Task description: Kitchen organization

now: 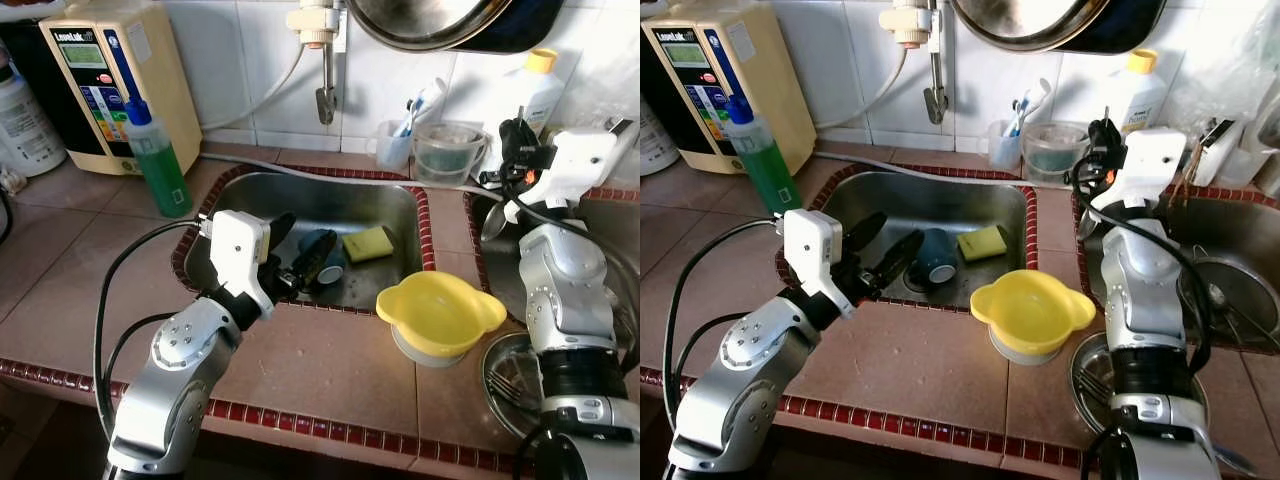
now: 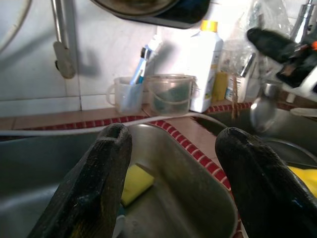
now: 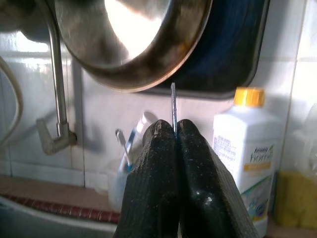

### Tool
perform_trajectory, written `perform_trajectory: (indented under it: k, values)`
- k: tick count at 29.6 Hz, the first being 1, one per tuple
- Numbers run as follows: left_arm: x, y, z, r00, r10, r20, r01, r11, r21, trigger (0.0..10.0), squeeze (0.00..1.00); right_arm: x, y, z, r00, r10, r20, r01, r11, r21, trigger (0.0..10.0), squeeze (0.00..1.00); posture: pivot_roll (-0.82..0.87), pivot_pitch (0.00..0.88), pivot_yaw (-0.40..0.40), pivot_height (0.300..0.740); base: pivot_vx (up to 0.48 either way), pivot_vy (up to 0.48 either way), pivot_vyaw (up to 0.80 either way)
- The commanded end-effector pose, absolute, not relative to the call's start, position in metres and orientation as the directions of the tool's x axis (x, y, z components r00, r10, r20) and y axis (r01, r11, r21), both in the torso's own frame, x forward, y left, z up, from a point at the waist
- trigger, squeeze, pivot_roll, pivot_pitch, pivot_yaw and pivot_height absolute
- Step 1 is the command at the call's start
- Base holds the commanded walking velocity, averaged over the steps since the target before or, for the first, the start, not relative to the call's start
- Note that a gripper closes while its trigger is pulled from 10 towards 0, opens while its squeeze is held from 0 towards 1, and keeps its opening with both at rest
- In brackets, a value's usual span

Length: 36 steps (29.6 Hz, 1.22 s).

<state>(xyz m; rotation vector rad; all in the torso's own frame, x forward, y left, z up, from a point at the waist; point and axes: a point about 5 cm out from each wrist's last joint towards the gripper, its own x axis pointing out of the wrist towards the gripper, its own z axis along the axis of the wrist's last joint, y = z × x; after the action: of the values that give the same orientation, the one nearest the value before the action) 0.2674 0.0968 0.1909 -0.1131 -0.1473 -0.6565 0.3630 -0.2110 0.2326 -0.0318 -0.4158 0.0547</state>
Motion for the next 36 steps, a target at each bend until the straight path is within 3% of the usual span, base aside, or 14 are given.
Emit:
perform_trajectory:
  k: [1,20,23,36]
  values:
    - [0.263,0.095,0.193,0.775,-0.609,0.169,0.625,0.778,-0.061,10.0,0.0,0.367,-0.212,0.235,0.913,0.054,0.405,-0.047,0.999,-0.027,10.0,0.0,-0.09,0.123,0.061,0.74,0.0,0.0,0.0]
    - [0.251,0.09,0.196,0.776,-0.613,0.147,0.628,0.771,-0.106,10.0,0.0,0.402,-0.185,0.241,0.924,0.153,0.35,-0.216,0.965,0.151,10.0,0.0,-0.06,0.157,0.054,0.74,0.0,0.0,0.0]
    - [0.249,0.089,0.196,0.778,-0.611,0.146,0.627,0.772,-0.106,10.0,0.0,0.406,-0.175,0.24,0.924,0.181,0.336,-0.266,0.937,0.227,10.0,0.0,-0.05,0.159,0.048,0.74,0.0,0.0,0.0]
    - [0.239,0.084,0.194,0.738,-0.666,0.112,0.675,0.733,-0.088,10.0,0.0,0.414,-0.134,0.231,0.921,0.292,0.256,-0.362,0.885,0.292,10.0,0.0,-0.04,0.173,0.032,0.74,0.0,0.0,0.0]
